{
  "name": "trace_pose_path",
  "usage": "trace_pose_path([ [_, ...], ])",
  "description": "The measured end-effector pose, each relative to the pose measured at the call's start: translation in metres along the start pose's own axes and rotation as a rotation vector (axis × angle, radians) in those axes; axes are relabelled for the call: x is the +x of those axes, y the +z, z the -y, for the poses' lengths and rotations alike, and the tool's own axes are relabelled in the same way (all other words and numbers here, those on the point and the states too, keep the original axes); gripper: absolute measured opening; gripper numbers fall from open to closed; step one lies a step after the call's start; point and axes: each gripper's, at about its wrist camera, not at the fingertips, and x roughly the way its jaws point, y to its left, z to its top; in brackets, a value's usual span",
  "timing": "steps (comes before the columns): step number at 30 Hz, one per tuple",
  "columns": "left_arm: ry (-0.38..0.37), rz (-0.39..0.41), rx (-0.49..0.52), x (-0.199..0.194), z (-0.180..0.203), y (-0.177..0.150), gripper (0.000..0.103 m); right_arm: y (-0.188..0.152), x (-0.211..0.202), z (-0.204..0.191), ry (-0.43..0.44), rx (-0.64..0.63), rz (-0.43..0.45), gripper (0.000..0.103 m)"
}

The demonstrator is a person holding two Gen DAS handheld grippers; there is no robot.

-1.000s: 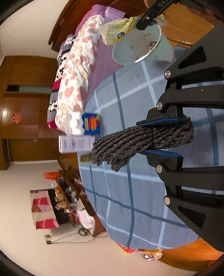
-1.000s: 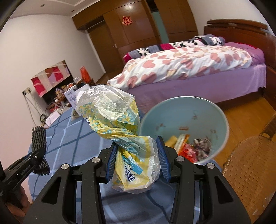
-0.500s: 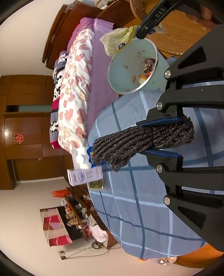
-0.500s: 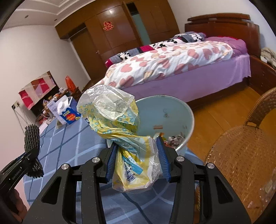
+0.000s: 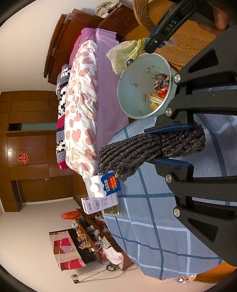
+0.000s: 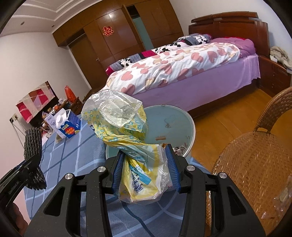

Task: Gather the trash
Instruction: 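Carry the grey rag with the left tool while the right tool carries the wrapper over the bucket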

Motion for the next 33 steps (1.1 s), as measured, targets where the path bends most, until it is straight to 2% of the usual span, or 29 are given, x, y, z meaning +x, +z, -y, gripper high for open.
trace_pose_path([
  [26,-0.137,-0.014,0.041,0.037,0.058,0.031,0.025,0.041,0.002,0.030,-0.080,0.068,0.083,0.045],
  [29,-0.164,-0.043,0.039,0.052,0.067,0.033,0.025,0.043,0.017,0.030,-0.104,0.063,0.064,0.046],
  [33,-0.161,-0.078,0.058,0.075,0.082,0.035,0.025,0.046,0.046,0.039,-0.114,0.084,-0.004,0.046],
])
